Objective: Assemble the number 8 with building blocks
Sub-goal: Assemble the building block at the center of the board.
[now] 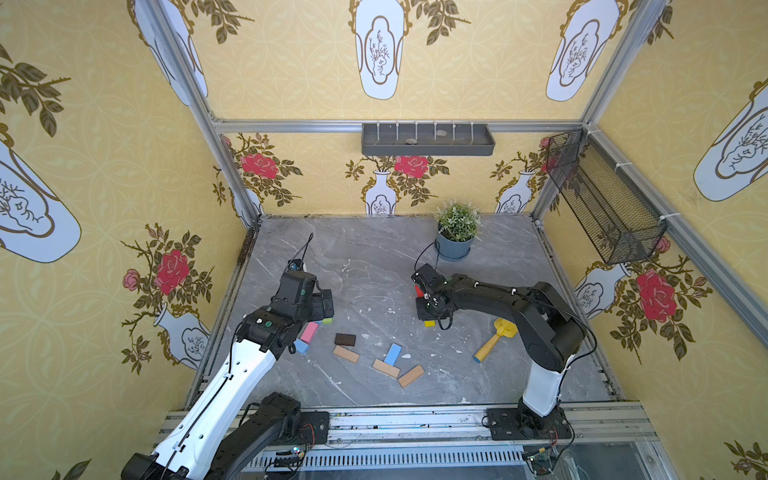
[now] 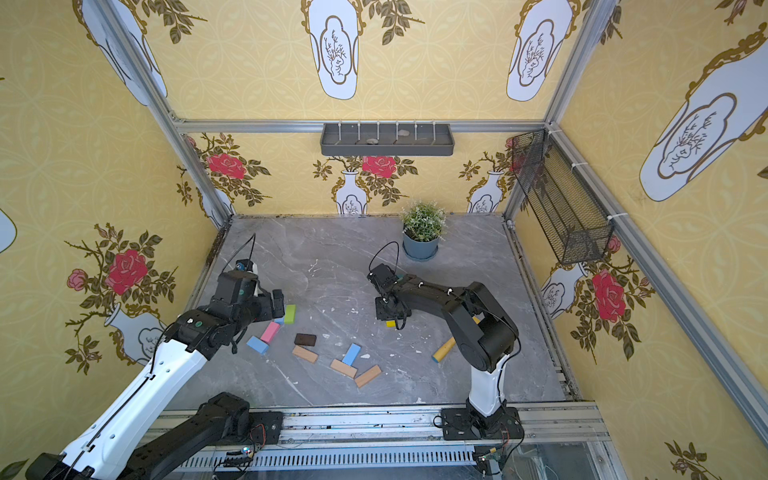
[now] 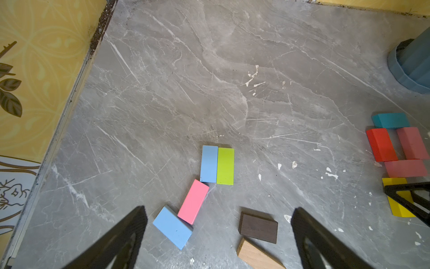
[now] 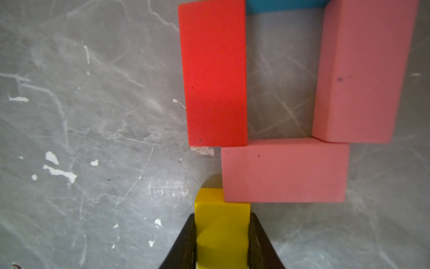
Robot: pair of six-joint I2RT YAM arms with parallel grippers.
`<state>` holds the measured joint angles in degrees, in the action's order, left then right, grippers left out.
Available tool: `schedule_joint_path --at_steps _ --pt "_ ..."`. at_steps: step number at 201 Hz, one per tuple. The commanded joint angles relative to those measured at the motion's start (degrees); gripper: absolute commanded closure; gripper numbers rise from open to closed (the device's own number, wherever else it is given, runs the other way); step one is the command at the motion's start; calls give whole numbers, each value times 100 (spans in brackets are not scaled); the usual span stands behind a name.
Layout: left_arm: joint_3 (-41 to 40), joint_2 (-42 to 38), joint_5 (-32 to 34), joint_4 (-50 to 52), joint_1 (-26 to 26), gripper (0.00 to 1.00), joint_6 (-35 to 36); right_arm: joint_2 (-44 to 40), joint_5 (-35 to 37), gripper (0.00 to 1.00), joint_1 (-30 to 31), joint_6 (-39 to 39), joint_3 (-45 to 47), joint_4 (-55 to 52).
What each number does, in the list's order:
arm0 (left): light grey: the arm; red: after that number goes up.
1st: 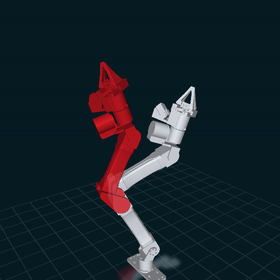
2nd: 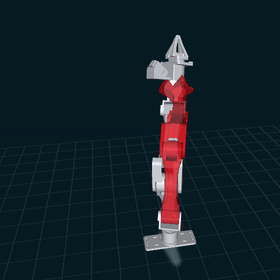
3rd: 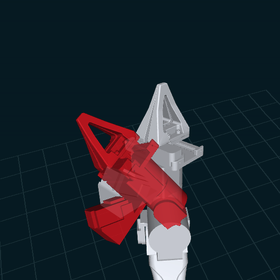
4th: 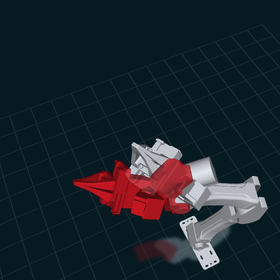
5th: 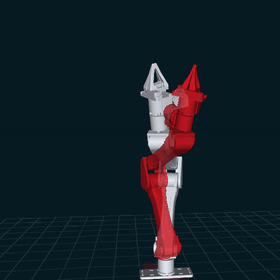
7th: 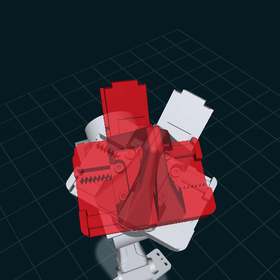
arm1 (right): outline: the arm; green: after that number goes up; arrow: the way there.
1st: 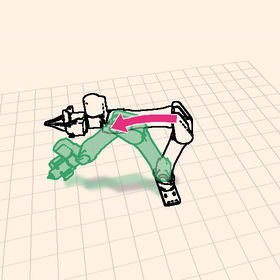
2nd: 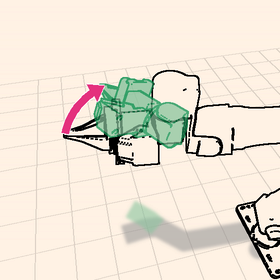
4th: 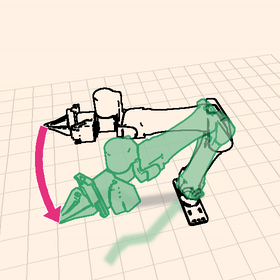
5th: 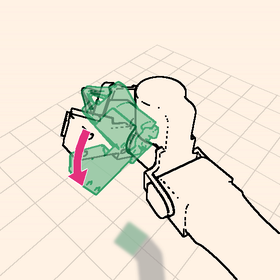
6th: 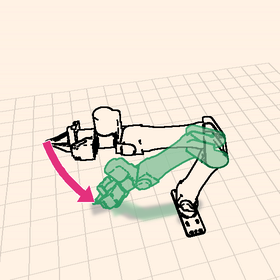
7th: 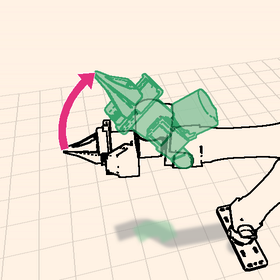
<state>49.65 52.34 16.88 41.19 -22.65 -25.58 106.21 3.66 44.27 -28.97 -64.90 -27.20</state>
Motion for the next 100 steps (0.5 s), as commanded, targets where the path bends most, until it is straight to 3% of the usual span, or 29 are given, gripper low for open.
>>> schedule_joint_path --at_steps 1,100 --pt "-43 -4 -18 -67 7 0 18 53 109 62 -11 -61 66 -167" --pt "-43 -13 -14 -65 7 0 17 -296 106 47 21 -130 117 -342"
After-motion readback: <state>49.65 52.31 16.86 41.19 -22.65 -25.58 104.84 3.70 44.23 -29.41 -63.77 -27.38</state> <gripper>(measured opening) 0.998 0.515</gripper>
